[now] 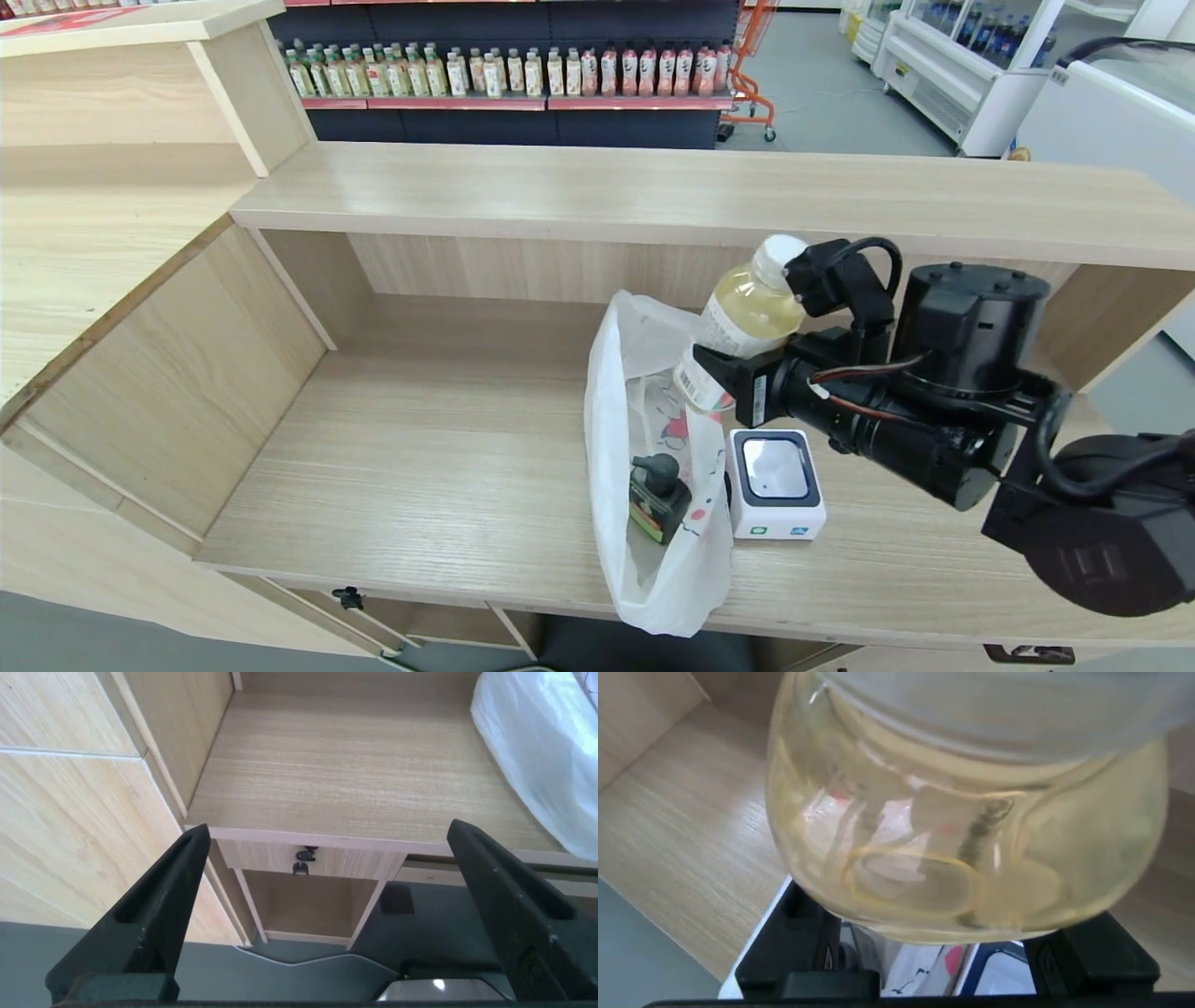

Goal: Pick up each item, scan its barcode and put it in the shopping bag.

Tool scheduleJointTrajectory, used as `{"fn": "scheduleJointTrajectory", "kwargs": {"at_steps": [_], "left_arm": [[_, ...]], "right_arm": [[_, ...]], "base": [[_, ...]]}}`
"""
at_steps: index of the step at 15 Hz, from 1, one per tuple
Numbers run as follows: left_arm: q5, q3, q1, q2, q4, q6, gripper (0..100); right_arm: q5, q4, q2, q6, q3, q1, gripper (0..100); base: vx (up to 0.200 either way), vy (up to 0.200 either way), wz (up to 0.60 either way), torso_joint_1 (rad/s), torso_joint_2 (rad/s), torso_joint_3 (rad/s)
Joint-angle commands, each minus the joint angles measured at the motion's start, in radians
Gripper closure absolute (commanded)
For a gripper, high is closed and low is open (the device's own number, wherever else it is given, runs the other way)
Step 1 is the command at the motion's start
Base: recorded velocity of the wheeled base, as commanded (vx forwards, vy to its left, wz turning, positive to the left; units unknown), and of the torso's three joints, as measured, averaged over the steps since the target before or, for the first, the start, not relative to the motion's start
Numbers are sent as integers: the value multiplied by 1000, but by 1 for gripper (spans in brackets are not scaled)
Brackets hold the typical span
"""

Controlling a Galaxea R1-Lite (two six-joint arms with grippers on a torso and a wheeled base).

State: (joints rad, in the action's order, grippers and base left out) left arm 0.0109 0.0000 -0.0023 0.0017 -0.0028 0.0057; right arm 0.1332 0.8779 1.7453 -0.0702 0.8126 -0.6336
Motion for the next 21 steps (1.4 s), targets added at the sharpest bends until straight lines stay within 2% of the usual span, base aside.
{"fn": "scheduleJointTrajectory", "kwargs": {"at_steps": [1,8,13,18,21], "left_arm": [[0,0,-1,0,0,0,0],[0,0,-1,0,0,0,0],[0,0,-1,0,0,2,0],[0,0,-1,-2,0,2,0],[0,0,-1,0,0,2,0]], "right_arm": [[-10,64,108,0,-3,22,100],[-58,144,198,59,-13,49,100],[-66,294,260,73,-93,45,100],[-61,536,364,61,-222,46,100],[-63,596,402,18,-237,49,100]], "base": [[0,0,0,0,0,0],[0,0,0,0,0,0],[0,0,0,0,0,0],[0,0,0,0,0,0],[0,0,0,0,0,0]]}}
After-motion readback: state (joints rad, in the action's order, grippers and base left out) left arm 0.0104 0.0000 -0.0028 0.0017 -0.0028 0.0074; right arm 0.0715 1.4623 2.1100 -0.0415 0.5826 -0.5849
